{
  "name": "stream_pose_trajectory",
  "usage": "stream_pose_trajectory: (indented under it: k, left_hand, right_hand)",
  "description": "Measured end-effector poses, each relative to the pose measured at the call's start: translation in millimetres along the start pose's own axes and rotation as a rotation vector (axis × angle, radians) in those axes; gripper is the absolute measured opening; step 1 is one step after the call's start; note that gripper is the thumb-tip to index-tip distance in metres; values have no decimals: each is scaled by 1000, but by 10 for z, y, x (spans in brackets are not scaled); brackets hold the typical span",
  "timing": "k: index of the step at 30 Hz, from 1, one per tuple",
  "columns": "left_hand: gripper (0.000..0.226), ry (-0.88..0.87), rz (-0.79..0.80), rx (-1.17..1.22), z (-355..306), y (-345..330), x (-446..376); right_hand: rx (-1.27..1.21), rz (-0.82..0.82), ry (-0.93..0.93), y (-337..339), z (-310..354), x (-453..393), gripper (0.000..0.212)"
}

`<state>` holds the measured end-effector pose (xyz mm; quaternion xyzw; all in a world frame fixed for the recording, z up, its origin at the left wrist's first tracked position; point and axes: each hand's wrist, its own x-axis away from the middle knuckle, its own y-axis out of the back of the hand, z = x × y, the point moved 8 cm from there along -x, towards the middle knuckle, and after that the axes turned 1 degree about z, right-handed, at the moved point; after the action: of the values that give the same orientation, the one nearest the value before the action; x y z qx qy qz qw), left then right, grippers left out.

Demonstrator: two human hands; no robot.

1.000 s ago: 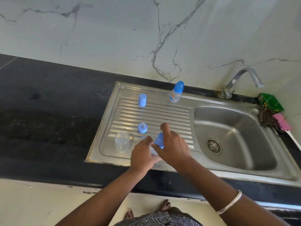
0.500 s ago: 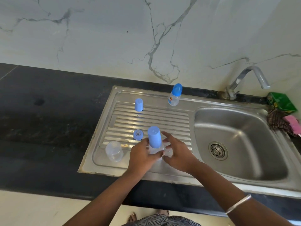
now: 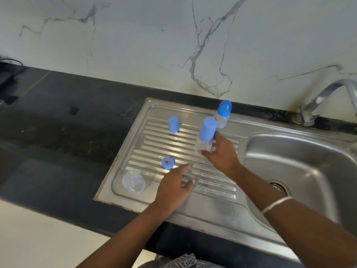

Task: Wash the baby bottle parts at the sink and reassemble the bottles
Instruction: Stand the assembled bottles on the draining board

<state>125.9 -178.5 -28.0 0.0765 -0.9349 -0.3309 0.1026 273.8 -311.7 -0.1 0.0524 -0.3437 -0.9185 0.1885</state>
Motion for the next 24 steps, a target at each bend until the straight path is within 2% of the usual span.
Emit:
stream_pose_trajectory:
  k: [4,8,15,24]
  left_hand:
    - [55,-6,35,-261,46,-60,61]
    - [52,59,54,-461,172,-94,91]
    - [51,163,20,-480,301,-117,109]
    - [43,179,35,-530,290,-169,128]
  right_hand:
    - [28,-37,85,-25,110,-485,54]
    - [75,-65,51,-111,159,-909,51]
    - [77,-91,-29,-181,72,-1285,50]
    - [79,-71,-45,-263,20,-1396,52]
